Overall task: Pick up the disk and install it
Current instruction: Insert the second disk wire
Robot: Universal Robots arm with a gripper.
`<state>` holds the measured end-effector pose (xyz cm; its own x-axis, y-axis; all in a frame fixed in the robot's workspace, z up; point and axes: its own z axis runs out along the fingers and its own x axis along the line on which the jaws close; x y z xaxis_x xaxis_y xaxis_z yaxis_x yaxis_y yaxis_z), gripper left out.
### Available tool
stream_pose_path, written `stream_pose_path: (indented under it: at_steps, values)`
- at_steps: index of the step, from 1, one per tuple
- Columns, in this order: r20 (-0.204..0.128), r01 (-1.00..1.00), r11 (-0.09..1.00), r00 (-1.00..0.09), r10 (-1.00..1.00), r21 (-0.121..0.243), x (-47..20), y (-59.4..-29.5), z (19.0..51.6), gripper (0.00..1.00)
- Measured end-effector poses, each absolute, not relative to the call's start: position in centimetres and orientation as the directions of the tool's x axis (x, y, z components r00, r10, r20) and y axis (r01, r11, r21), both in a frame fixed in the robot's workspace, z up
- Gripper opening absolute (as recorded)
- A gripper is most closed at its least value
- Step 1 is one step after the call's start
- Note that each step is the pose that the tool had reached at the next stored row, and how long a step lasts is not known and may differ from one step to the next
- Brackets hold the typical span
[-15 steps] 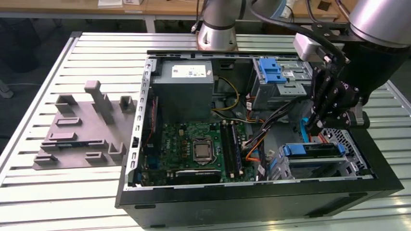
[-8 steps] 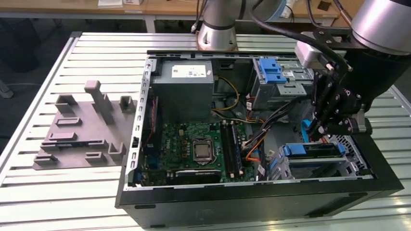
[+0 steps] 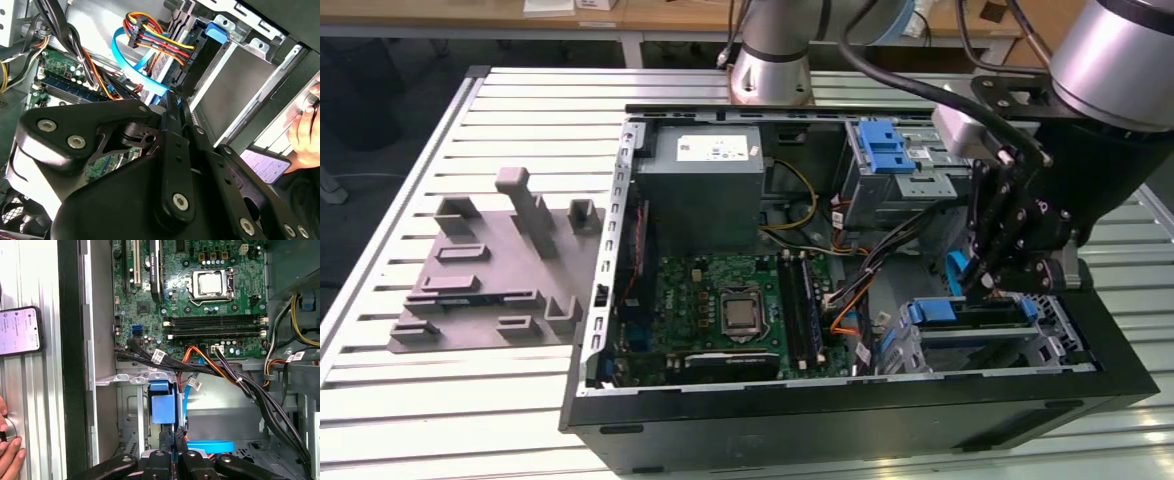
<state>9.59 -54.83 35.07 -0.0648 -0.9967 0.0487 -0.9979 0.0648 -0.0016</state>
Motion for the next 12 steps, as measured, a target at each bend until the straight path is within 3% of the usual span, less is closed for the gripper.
stream_pose_path:
  at_steps: [5,6,12]
  values:
    - [0.049,-0.998,0.065,-0.065,-0.997,-0.002,9.69,-54.94,34.86,0.17]
    - [0.049,-0.998,0.065,-0.065,-0.997,-0.002,9.70,-54.97,34.79,0.24]
    - [0.049,-0.998,0.065,-0.065,-0.997,-0.002,9.79,-55.14,34.30,0.24]
